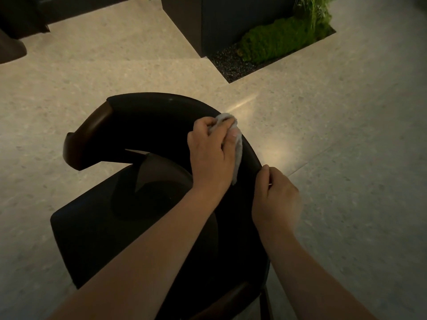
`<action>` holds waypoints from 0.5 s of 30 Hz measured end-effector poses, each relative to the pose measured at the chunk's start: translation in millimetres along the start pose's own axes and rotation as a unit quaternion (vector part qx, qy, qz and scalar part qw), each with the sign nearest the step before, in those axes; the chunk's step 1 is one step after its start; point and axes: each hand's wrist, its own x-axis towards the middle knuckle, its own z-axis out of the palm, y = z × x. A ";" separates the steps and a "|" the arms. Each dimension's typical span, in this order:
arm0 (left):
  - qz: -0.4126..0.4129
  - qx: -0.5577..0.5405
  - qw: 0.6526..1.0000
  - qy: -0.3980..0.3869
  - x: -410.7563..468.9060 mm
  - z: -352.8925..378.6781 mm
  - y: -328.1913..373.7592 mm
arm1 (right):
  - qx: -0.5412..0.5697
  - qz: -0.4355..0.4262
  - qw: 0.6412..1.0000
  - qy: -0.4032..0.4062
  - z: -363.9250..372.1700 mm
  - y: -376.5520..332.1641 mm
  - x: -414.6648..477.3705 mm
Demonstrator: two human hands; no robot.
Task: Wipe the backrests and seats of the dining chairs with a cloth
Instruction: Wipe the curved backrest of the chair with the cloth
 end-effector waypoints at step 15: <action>-0.091 -0.028 0.992 0.087 -6.7 -1.4 -45.0 | 0.022 0.018 0.999 -0.016 1.7 4.5 -1.1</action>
